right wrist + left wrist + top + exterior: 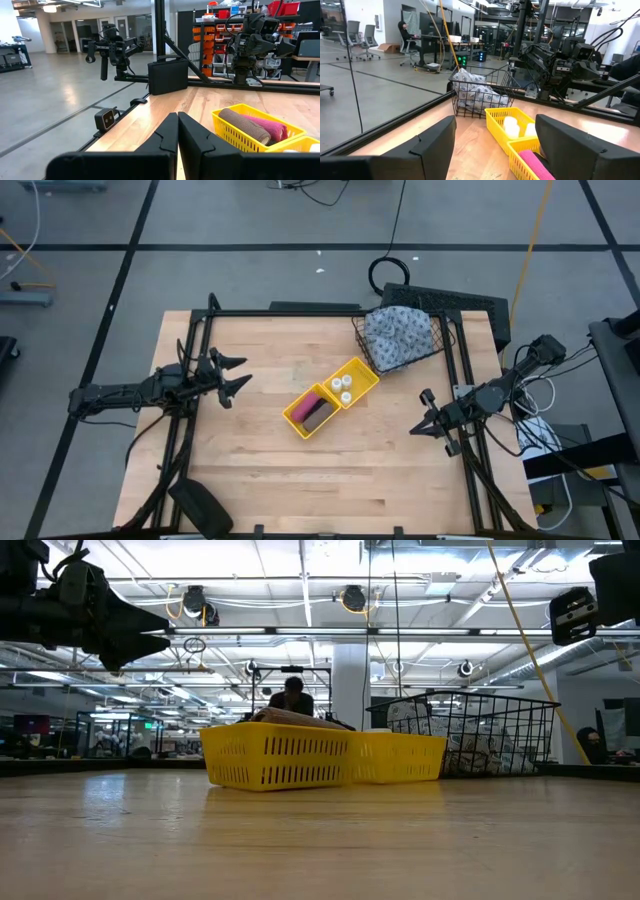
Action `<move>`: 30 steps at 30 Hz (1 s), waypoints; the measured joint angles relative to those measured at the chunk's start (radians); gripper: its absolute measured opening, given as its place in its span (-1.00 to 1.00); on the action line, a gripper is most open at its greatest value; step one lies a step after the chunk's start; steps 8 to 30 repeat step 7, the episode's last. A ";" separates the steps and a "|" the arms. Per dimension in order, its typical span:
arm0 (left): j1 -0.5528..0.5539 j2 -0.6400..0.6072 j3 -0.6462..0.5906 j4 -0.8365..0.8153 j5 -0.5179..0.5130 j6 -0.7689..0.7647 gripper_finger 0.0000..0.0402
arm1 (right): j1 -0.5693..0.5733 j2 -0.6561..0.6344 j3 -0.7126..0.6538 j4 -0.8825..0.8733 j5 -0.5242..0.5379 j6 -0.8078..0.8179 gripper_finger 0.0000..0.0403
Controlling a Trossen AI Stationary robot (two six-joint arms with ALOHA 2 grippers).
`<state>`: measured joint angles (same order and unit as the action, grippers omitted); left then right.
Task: Pick & place medical supplies in basket/bin
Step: Return to Home Position
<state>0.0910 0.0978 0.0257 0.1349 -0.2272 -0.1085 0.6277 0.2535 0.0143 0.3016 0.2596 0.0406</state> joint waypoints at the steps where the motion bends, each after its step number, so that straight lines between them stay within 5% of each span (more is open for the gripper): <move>1: 0.000 0.000 0.000 0.000 0.000 0.000 0.41 | 0.000 0.000 0.000 0.000 0.000 0.000 -1.00; 30: 0.000 0.000 0.000 0.000 0.000 0.000 0.42 | 0.000 0.000 0.000 0.000 0.000 0.000 -1.00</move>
